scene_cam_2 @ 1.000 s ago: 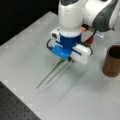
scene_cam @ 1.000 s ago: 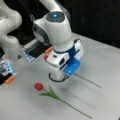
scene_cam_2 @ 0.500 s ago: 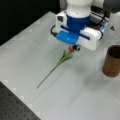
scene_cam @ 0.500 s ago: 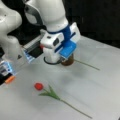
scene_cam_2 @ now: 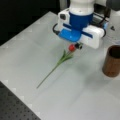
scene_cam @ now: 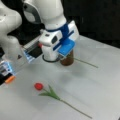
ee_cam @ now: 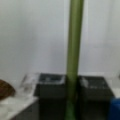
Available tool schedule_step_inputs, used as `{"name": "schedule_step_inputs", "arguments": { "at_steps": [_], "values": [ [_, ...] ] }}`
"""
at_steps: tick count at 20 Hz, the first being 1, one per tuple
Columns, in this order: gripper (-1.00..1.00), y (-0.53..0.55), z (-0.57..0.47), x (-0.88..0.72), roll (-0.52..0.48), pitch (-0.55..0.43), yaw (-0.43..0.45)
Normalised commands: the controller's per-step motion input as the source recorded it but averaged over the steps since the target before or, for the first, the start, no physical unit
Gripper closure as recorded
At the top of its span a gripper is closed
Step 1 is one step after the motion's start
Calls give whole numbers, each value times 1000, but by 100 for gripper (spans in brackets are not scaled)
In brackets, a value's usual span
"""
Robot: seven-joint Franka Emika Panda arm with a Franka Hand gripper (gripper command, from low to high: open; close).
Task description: Flower insertion into a vase
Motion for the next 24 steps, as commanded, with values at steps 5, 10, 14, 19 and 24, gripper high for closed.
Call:
{"name": "schedule_step_inputs", "arguments": {
  "at_steps": [5,10,14,19,24],
  "values": [
    [100,339,76,-488,-20,-19,-33],
    [100,229,106,-496,38,-4,-61],
    [100,125,35,-381,81,12,-58],
    [100,286,54,-363,93,26,-149],
    [100,455,21,-339,63,9,-186]
  ]
}}
